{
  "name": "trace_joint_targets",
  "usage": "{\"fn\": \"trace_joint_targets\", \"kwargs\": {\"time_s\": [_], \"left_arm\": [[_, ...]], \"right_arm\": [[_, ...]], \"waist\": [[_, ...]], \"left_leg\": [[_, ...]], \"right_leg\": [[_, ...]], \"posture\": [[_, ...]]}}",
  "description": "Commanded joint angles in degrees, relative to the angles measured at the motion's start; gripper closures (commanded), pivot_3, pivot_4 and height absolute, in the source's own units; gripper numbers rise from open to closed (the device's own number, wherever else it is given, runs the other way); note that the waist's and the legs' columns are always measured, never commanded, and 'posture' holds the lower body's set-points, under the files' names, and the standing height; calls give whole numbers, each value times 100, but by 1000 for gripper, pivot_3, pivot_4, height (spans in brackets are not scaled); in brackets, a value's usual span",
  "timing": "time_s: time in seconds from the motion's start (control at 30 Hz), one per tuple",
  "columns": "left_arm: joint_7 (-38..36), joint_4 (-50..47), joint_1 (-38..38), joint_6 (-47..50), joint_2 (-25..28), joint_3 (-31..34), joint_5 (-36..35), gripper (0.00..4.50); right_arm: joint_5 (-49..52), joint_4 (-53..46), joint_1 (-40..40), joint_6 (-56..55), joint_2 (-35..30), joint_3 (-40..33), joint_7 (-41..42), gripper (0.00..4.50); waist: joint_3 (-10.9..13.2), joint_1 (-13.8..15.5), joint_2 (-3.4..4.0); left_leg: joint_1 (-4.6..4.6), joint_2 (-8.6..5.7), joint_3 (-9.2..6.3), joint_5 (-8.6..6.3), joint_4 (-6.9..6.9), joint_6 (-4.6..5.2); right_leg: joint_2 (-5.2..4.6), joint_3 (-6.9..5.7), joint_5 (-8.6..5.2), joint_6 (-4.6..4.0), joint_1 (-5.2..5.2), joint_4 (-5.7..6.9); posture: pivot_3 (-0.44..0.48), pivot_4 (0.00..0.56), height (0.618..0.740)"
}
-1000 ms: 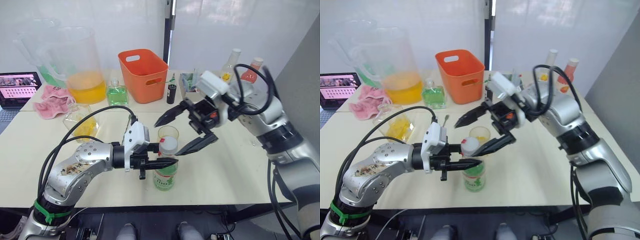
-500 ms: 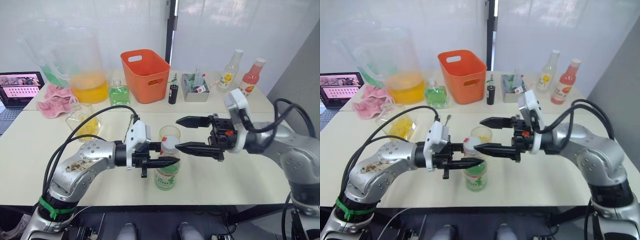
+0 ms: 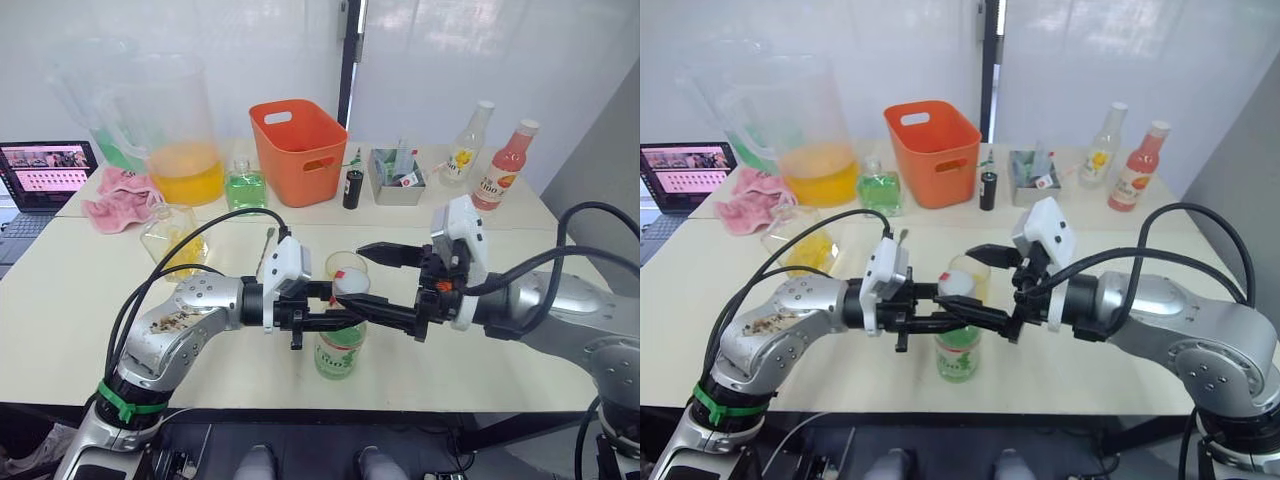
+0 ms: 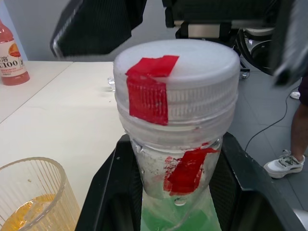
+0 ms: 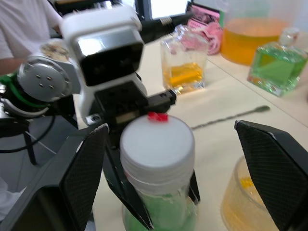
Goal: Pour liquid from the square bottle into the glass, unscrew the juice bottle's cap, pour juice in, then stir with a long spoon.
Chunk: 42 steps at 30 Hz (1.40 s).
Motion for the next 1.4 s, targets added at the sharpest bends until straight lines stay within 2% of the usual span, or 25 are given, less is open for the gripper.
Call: {"fn": "trace_joint_targets", "kwargs": {"time_s": [0.03, 0.1, 0.13, 0.2, 0.37, 0.4, 0.73, 0.8, 0.9, 1.3, 1.4], "left_arm": [[-28, 100, -17, 50, -61, -198, 99, 3092], [-36, 106, -23, 48, -65, -197, 108, 3092], [-41, 108, -25, 47, -65, -197, 112, 3092], [-46, 110, -27, 47, -63, -193, 116, 3092], [-38, 87, -13, 56, -42, -168, 116, 3092], [-34, 82, -9, 59, -38, -163, 115, 3092], [-24, 74, -4, 56, -27, -160, 113, 3092], [6, 49, 2, 64, -27, -156, 118, 3092], [20, 30, 13, 63, -17, -151, 121, 3092], [33, -6, 45, 65, -16, -144, 117, 3092], [40, -3, 46, 66, -22, -140, 116, 3092]], "right_arm": [[208, -148, -46, 137, -69, -67, -332, 71], [269, -166, -29, 175, -76, -62, -398, 71], [291, -181, -12, 185, -74, -58, -423, 307], [320, -209, 20, 189, -74, -54, -459, 823], [416, -323, 239, 41, -43, -126, -404, 2579], [426, -353, 307, -2, -48, -152, -362, 2787], [397, -409, 502, -210, -129, -163, -240, 2804], [301, -424, 668, -240, -137, -99, -33, 1758], [47, -478, 725, -343, -162, -11, 215, 866], [-116, -536, 495, -474, -17, -27, 229, 866], [-52, -378, 205, -443, -50, -89, 191, 866]], "waist": [[0, 9, 0], [0, 10, 0], [0, 13, 0], [0, 15, 0], [-1, 26, -1], [-2, 29, -4], [-4, 31, -4], [-5, 39, -6], [-5, 46, -6], [-5, 51, -7], [-5, 47, -6]], "left_leg": [[0, 0, 0, 0, 0, 0], [0, 0, 0, 0, 0, 0], [0, 1, 0, 0, 0, 0], [0, 0, 0, 0, -1, 0], [0, 0, 0, 0, 0, 0], [0, 1, 0, 0, 0, 0], [0, 1, 0, 0, -3, 1], [0, 1, 0, 0, -4, 1], [-2, 1, 0, 0, -4, 1], [-2, 2, 1, 0, -4, 1], [-3, 2, 1, 0, -5, 0]], "right_leg": [[0, 0, 0, 0, 0, 0], [0, 1, 0, 0, 0, -1], [0, 1, 0, 0, 0, 0], [0, 0, 0, 0, 0, 0], [0, 0, 0, 0, 1, -3], [0, 1, 0, 0, 1, -3], [0, 0, 0, 0, 0, -4], [0, 0, 0, 0, 0, -4], [0, 0, 0, 0, -2, -6], [1, 0, 0, 0, -4, -6], [1, 1, 0, 0, -4, -7]], "posture": [[0, 150, 740], [0, 150, 740], [0, 150, 740], [0, 150, 740], [0, 150, 740], [0, 150, 740], [0, 150, 740], [0, 150, 740], [0, 150, 740], [0, 150, 740], [0, 150, 740]]}}
